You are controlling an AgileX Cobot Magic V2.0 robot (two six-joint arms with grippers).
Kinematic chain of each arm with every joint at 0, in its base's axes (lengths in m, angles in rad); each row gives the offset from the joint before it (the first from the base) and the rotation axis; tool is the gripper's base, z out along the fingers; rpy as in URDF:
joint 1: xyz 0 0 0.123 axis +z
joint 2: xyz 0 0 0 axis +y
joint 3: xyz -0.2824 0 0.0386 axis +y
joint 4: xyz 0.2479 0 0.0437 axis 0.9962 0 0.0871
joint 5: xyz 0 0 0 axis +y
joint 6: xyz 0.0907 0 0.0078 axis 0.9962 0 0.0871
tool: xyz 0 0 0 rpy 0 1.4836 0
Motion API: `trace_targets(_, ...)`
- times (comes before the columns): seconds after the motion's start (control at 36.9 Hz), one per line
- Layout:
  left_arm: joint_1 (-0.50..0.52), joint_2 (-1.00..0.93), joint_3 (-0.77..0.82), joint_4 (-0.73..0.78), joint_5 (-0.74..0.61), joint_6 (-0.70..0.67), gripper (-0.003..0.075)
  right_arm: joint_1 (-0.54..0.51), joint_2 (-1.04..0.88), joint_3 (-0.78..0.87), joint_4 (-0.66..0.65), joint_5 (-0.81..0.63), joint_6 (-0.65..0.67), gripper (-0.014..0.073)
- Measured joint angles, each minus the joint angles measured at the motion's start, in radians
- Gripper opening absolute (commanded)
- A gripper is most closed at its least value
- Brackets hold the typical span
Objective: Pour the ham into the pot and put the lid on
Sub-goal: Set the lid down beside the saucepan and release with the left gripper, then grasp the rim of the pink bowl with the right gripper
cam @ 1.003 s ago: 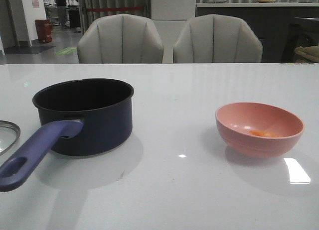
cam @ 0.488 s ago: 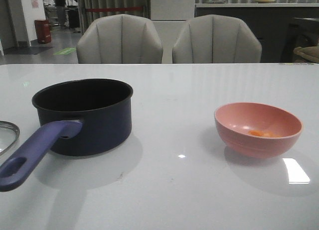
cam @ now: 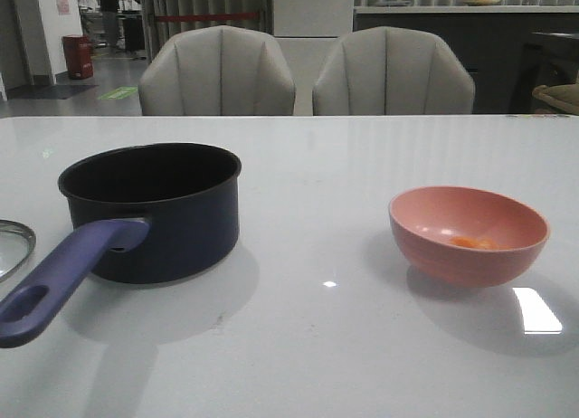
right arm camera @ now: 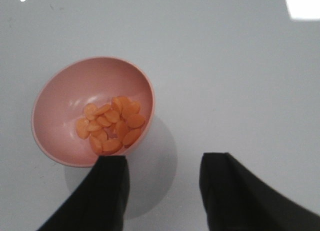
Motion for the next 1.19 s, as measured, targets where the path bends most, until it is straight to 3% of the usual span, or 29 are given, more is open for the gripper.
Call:
trace_targets(0.27, 0.000, 0.000, 0.000, 0.000, 0.000, 0.000, 0.0552, 0.000, 0.415, -0.264, 0.033, 0.132, 0.000, 0.0452)
trace_targets(0.6, 0.000, 0.000, 0.000, 0.000, 0.002, 0.000, 0.0552, 0.000, 0.685, -0.437, 0.043, 0.159, 0.000, 0.0448)
trace_targets(0.68, 0.000, 0.000, 0.000, 0.000, 0.002, 0.001, 0.0552, 0.000, 0.733, -0.465, 0.046, 0.159, 0.000, 0.0395)
trace_targets(0.89, 0.000, -0.001, 0.000, 0.000, 0.003, 0.001, 0.0552, 0.000, 0.833, -0.518, 0.062, 0.171, 0.000, 0.0122)
trace_targets(1.19, 0.000, -0.001, 0.000, 0.000, 0.004, 0.001, 0.0552, 0.002, 0.830, -0.531, 0.073, 0.121, 0.002, 0.0136)
